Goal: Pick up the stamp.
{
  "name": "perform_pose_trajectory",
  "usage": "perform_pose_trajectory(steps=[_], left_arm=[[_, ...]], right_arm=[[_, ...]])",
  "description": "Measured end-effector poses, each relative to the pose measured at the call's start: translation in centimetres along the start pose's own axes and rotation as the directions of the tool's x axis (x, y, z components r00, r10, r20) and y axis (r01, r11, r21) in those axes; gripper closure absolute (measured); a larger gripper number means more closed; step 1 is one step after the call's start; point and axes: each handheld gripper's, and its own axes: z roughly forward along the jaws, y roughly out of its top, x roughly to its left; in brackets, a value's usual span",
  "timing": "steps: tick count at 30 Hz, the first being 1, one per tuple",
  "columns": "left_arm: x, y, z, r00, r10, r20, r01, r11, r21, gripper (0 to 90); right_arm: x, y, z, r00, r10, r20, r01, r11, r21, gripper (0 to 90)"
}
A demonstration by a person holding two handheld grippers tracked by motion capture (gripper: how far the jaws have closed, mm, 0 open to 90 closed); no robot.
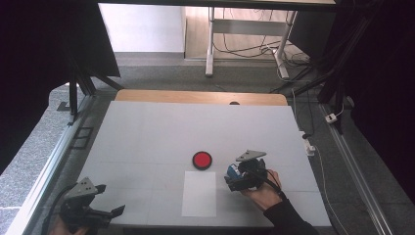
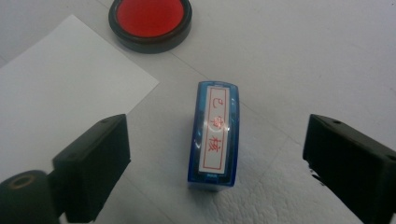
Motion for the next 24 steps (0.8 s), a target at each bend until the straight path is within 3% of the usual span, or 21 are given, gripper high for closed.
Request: perform_pose_trajectory(steps=[5, 6, 12, 19, 24], left_arm=[[0.04, -0.02, -0.02, 1.0, -0.002, 0.003, 0.002, 1.0, -0.002, 2.6], [0.06, -0.01, -0.02, 1.0, -0.003, 0.004, 0.003, 1.0, -0.001, 2.6], [0.07, -0.03, -0.05, 1.0, -0.005, 0.008, 0.005, 1.0, -0.003, 2.6], [0.07, -0.02, -0.04, 1.0, -0.005, 0.008, 0.005, 1.0, -0.002, 2.7], [0.08, -0.03, -0.05, 0.9999, -0.006, 0.008, 0.006, 1.0, -0.003, 2.6]], right_arm=[[0.02, 0.17, 0.2, 0.9999, -0.007, 0.007, 0.007, 1.0, 0.006, 20.8], [0.03, 0.3, 0.13, 0.9999, -0.012, 0.007, 0.012, 1.0, 0.003, 28.9], [0.03, 0.51, -0.02, 0.9994, -0.023, -0.026, 0.023, 1.0, 0.013, 51.7], [-0.03, 0.72, 0.05, 0.9988, -0.01, -0.048, 0.011, 1.0, 0.024, 69.9], [-0.2, 0.85, 0.05, 0.9988, 0.0, -0.048, 0.001, 0.999, 0.037, 71.3]])
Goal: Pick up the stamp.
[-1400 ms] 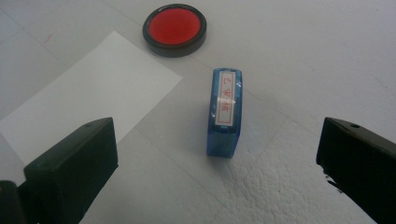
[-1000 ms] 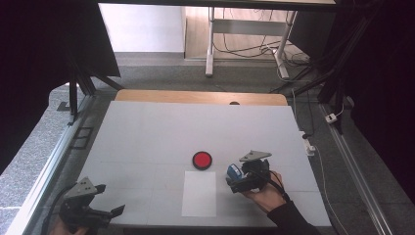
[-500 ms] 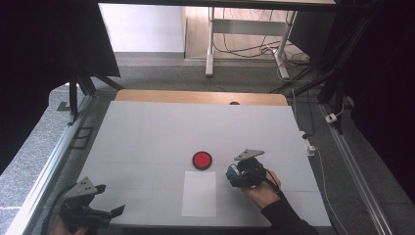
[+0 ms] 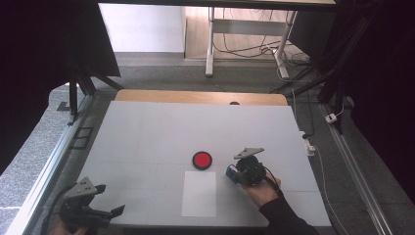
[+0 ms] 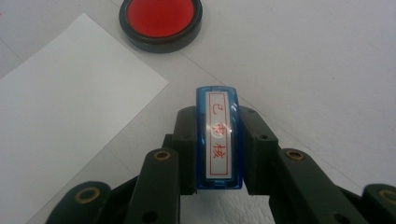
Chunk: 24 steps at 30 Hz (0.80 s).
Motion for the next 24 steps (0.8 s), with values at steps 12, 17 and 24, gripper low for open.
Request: perform_pose_trajectory(steps=[12, 17, 24], left_arm=[[0.1, 0.0, -0.1, 1.0, -0.008, 0.004, 0.008, 0.9999, -0.01, 2.6], [0.0, 0.0, -0.1, 1.0, 0.003, -0.002, -0.003, 0.9999, -0.01, 2.5], [0.0, 0.0, -0.1, 1.0, 0.005, 0.004, -0.005, 0.9999, -0.015, 2.5]], right_arm=[[-0.3, 0.1, -1.1, 0.9998, -0.017, -0.013, 0.016, 0.999, -0.038, 71.4], [-0.7, 0.2, -1.6, 0.9998, -0.007, -0.021, 0.006, 0.998, -0.056, 71.4], [-1.3, 0.1, -2.6, 0.9989, -0.005, -0.048, 0.0, 0.995, -0.097, 71.4]])
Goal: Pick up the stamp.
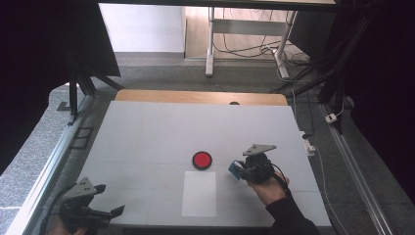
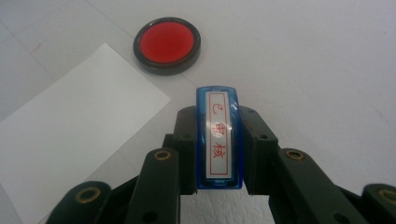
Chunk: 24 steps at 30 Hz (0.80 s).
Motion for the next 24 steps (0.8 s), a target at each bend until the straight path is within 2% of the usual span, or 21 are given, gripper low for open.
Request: perform_pose_trajectory(steps=[6, 15, 20, 24], left_arm=[[0.0, 0.0, -0.1, 1.0, -0.001, 0.002, 0.001, 1.0, -0.007, 2.5], [0.2, 0.0, -0.2, 0.9996, -0.003, 0.028, 0.003, 0.9999, -0.011, 2.5], [0.2, -0.1, -0.2, 0.9998, -0.005, 0.021, 0.005, 0.9999, -0.012, 2.1], [0.0, 0.0, -0.1, 0.9999, 0.002, 0.013, -0.002, 1.0, -0.004, 2.2]], right_arm=[[0.5, 0.2, -1.0, 0.9976, -0.069, -0.004, 0.068, 0.997, -0.022, 71.4], [0.8, 0.4, -1.8, 0.9974, -0.065, -0.031, 0.064, 0.996, -0.055, 71.4], [0.9, 0.6, -2.3, 0.9965, -0.064, -0.054, 0.059, 0.995, -0.081, 71.4], [1.1, 0.8, -2.8, 0.994, -0.082, -0.072, 0.075, 0.992, -0.103, 71.4]])
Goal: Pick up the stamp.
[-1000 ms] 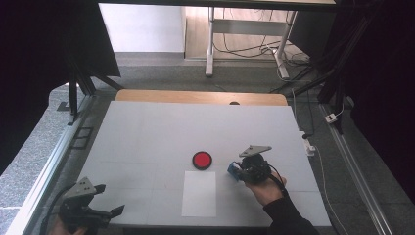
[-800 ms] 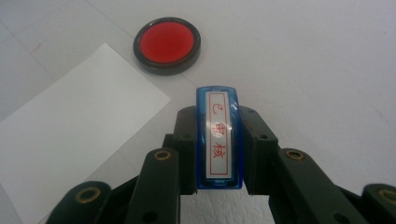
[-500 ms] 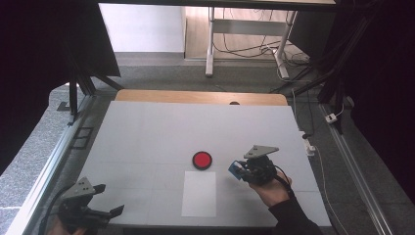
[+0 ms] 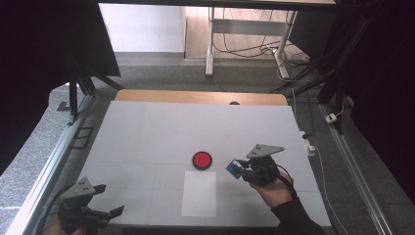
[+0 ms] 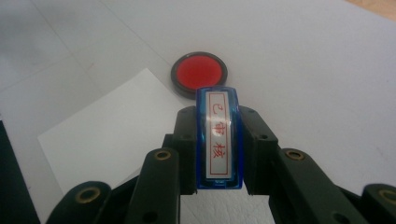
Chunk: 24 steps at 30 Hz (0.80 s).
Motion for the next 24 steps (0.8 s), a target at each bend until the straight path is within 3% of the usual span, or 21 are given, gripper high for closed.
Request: perform_pose_trajectory(steps=[16, 24], left_arm=[[-0.3, 0.1, 0.3, 0.999, 0.042, 0.018, -0.043, 0.9985, 0.033, 1.0], [0.2, -0.1, 0.0, 0.9988, 0.004, 0.049, -0.004, 1.0, -0.004, 1.0]], right_arm=[[2.0, 1.8, -0.5, 0.9929, -0.064, -0.1, 0.058, 0.996, -0.065, 71.4], [2.9, 2.3, -0.4, 0.9835, -0.095, -0.155, 0.083, 0.993, -0.079, 71.4]])
